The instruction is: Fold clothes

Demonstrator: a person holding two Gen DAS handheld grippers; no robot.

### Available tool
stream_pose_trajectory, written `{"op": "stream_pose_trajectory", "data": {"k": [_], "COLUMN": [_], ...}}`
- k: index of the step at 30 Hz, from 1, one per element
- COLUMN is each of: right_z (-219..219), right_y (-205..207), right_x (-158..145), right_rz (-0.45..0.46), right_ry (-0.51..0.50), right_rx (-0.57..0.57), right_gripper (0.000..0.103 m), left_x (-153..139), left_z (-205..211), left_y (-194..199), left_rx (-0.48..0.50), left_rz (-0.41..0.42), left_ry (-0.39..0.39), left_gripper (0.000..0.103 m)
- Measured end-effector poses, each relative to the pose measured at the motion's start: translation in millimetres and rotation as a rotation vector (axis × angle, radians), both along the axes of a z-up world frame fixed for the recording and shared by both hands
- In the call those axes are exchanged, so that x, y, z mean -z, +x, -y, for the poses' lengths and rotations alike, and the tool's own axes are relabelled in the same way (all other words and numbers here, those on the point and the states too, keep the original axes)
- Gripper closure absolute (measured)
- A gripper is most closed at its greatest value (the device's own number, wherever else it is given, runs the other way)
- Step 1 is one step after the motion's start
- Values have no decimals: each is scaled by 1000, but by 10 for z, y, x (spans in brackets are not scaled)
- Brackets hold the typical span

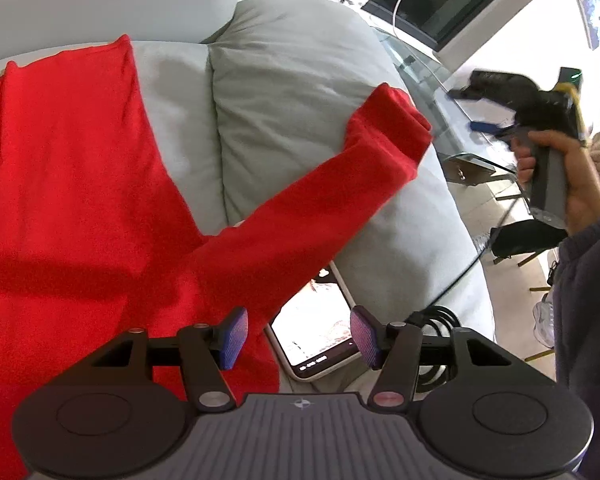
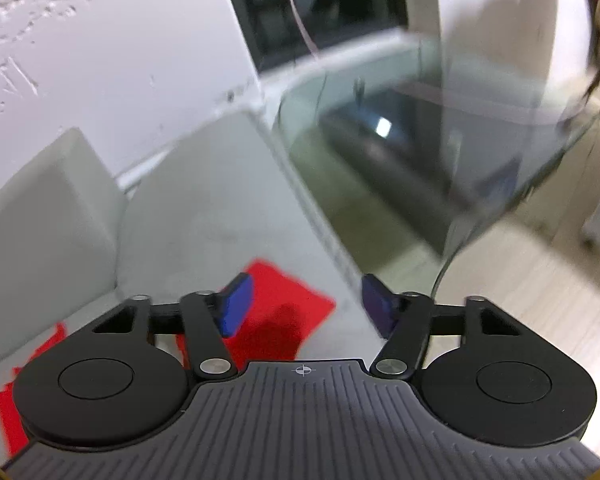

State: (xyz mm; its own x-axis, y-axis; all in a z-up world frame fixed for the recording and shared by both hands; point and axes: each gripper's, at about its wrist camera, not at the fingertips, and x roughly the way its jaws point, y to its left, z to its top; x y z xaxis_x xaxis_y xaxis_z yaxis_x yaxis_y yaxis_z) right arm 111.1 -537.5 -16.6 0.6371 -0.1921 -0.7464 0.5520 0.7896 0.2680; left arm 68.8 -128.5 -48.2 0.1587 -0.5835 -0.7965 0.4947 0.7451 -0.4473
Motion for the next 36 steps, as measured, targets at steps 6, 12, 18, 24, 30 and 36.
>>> {"op": "stream_pose_trajectory", "data": {"k": [6,12,18,24,30,36], "right_z": [203,195,-30,-172,-184,-247], "right_y": [285,522,469,160,-230,-45], "right_x": [386,579,555,37,-652,-725], "right_rz": [3,-55,-56,154,395,314], "right_ry": [109,-11,-100,-286,-327,-442], "right_rx": [-65,-212,-317,-124,33,15], "right_gripper": [47,48,94,96,97,99], "left_x": [25,60,85,43,-71,22], "left_z": [-3,-14,43,-30,-91,-28], "left_y": [11,31,11,-15,15,-42], "left_rx": [3,6,24,-15,-27,18], "left_rz": [2,-14,-26,-27,-19,-53], "left_ry": [9,-26,-20,-14,-47,-57], "left_gripper": [48,48,48,48,48,48]}}
